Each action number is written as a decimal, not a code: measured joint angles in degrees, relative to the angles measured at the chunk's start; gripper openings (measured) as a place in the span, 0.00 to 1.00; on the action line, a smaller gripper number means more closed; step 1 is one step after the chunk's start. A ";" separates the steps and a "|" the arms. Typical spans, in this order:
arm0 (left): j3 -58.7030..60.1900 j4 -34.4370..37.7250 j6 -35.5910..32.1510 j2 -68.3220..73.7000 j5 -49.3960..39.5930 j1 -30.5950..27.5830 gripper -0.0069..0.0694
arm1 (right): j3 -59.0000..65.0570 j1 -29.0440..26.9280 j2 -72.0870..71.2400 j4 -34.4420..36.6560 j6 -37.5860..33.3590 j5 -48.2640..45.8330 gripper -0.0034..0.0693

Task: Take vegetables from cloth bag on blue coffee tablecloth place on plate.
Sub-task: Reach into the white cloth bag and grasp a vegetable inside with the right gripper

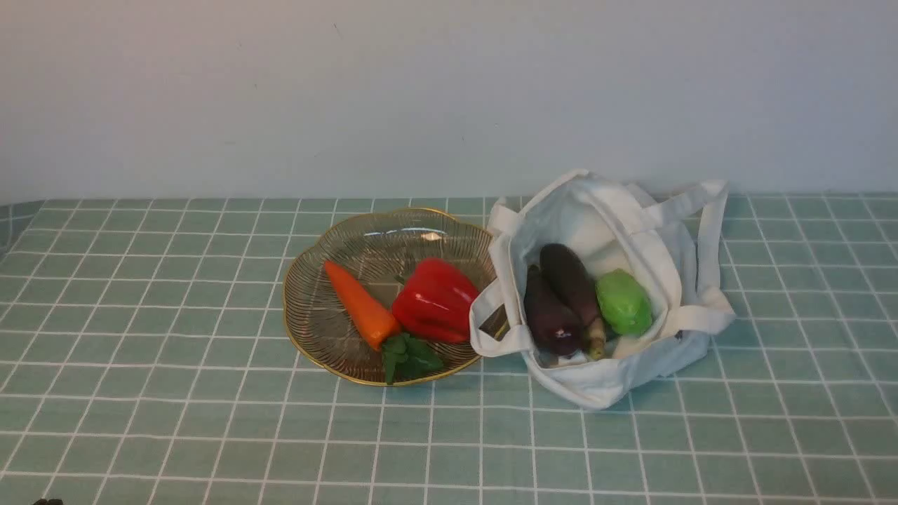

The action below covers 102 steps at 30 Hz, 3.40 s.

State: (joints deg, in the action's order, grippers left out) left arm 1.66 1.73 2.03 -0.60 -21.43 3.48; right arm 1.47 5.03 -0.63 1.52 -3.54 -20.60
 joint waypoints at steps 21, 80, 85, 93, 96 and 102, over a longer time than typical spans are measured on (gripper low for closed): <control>0.00 0.00 0.00 0.00 0.00 0.00 0.09 | 0.00 0.00 0.00 0.00 0.11 0.00 0.03; 0.00 0.00 0.00 0.00 0.00 0.00 0.09 | -1.51 0.04 0.00 43.50 16.75 -1.31 0.03; 0.00 0.00 0.00 0.00 0.00 0.00 0.09 | -13.70 0.30 0.70 42.97 10.62 -8.97 0.03; 0.00 0.00 0.00 0.00 0.00 0.00 0.09 | -36.31 0.30 26.82 20.77 9.96 -33.62 0.03; 0.00 0.00 0.00 0.00 0.00 0.00 0.09 | -38.79 0.30 36.20 17.92 8.84 -37.64 0.03; 0.00 0.00 0.00 0.00 0.00 0.00 0.09 | -43.16 0.52 58.46 31.37 -8.12 -38.68 0.03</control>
State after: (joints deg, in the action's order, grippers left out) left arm 1.66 1.73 2.03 -0.60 -21.43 3.48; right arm -41.69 5.55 57.83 32.89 -11.66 -59.28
